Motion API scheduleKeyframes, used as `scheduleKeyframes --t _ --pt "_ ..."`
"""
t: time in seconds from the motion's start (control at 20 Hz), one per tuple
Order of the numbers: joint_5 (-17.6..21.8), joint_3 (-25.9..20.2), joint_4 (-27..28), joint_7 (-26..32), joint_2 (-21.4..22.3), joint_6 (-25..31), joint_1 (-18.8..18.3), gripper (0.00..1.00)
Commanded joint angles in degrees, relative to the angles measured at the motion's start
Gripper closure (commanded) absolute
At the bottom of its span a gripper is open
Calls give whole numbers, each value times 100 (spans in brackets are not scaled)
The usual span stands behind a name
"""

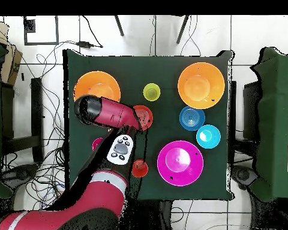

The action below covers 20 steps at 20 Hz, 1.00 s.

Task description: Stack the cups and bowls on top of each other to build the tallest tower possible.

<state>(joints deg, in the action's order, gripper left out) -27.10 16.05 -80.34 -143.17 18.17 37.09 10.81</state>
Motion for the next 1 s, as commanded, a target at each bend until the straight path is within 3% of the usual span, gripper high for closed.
scheduleKeyframes --t 0.05,0.4,0.65,1.0 --pt "1058 -172 344 1251 726 854 -647 0" --pt "1445 -743 -233 1523 1357 701 -1261 0" --pt "1667 -1070 -619 1293 1283 -76 -1434 0" --pt "2093 -1371 -889 973 859 -1183 -1656 0"
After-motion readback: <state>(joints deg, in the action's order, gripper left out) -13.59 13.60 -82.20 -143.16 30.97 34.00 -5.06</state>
